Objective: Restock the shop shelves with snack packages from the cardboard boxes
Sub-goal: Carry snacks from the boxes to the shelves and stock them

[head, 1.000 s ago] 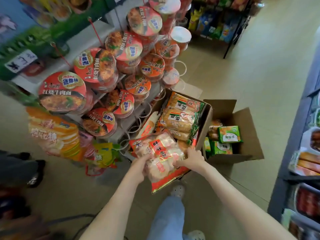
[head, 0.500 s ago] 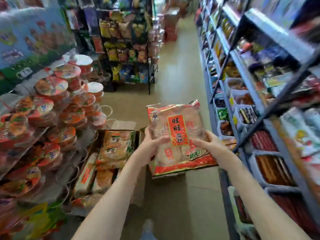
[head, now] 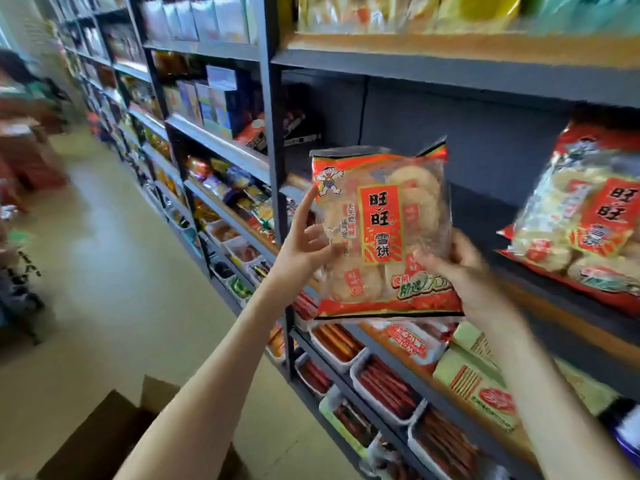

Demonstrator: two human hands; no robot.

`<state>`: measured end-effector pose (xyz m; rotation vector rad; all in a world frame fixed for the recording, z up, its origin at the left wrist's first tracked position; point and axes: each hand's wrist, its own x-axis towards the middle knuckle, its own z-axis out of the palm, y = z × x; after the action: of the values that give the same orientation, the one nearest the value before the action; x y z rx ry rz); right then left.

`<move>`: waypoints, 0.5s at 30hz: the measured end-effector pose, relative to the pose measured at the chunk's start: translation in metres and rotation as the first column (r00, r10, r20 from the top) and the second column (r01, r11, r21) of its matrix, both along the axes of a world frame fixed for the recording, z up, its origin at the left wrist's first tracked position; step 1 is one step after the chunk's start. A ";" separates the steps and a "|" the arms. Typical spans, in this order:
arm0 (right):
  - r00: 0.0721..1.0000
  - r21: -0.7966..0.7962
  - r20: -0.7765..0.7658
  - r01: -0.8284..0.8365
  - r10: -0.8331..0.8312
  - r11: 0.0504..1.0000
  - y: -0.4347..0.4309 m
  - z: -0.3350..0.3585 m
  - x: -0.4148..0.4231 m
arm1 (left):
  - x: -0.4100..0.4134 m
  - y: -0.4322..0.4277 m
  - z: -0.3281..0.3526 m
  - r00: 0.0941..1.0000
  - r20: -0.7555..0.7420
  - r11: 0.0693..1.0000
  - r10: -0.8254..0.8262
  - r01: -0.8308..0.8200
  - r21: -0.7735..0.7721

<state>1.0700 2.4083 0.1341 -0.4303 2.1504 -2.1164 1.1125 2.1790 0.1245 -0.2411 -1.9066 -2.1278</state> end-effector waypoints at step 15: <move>0.797 -0.210 -0.045 0.583 -0.603 0.785 0.129 0.038 0.038 | -0.122 0.141 0.051 0.940 -0.196 0.951 -0.278 0.241 -0.193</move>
<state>1.1075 2.5373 0.1716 0.1703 2.3888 -2.6829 0.9905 2.3204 0.1758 -0.7724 -2.0113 -1.9931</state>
